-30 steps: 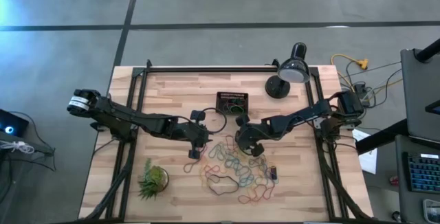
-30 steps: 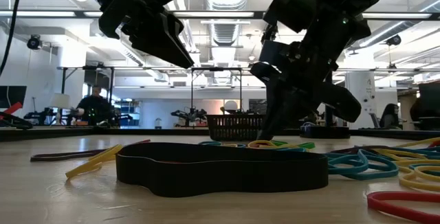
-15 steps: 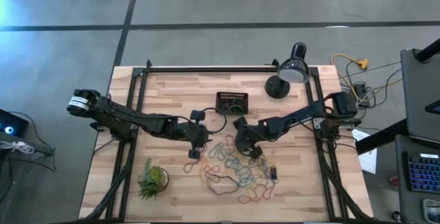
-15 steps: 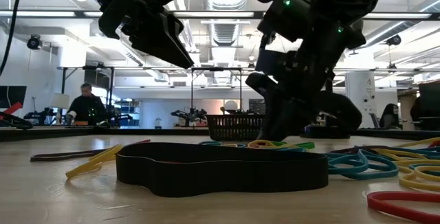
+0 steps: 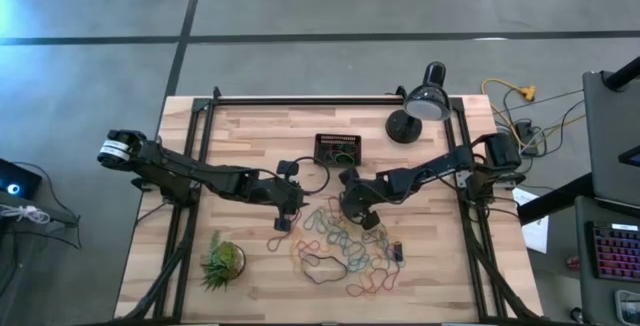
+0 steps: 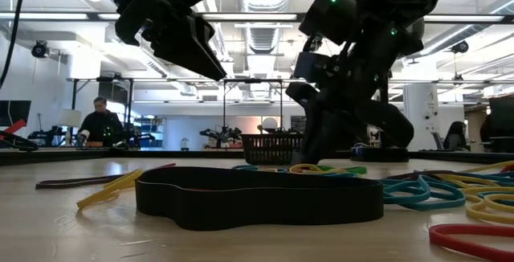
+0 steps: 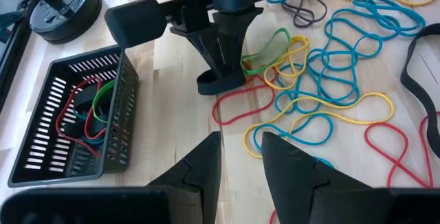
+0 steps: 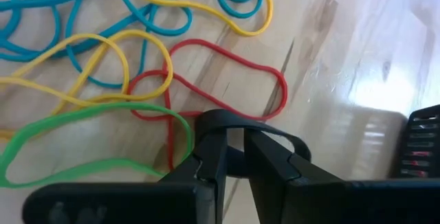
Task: Pick and place rubber bands into bin
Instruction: Put the black rubber band into the basket
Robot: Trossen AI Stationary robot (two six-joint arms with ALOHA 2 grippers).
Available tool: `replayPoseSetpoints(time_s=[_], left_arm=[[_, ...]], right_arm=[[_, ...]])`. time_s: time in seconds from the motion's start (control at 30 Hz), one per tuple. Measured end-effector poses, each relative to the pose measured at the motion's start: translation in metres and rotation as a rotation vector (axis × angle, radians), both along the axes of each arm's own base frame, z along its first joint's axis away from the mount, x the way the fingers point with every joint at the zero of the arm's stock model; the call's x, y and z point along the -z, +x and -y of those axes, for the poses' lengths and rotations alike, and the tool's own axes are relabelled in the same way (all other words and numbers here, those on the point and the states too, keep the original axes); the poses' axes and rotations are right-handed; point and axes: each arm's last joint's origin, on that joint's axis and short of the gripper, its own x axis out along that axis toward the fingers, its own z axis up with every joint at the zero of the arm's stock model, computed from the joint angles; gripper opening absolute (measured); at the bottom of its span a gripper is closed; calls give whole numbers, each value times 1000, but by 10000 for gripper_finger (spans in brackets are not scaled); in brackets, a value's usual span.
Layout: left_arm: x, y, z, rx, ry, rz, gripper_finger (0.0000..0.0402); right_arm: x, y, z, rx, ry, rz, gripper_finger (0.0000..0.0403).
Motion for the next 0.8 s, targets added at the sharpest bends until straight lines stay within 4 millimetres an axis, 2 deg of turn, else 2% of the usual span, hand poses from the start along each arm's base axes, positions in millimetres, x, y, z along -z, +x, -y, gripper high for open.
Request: replayPoseSetpoints(time_s=[0.5,0.8], left_arm=[[0,0,0,0,0,0,91],[0,0,0,0,-1,0,91]], right_arm=[[1,-2,1,8,7,-8,45],[0,1,0,-5,70,25,45]])
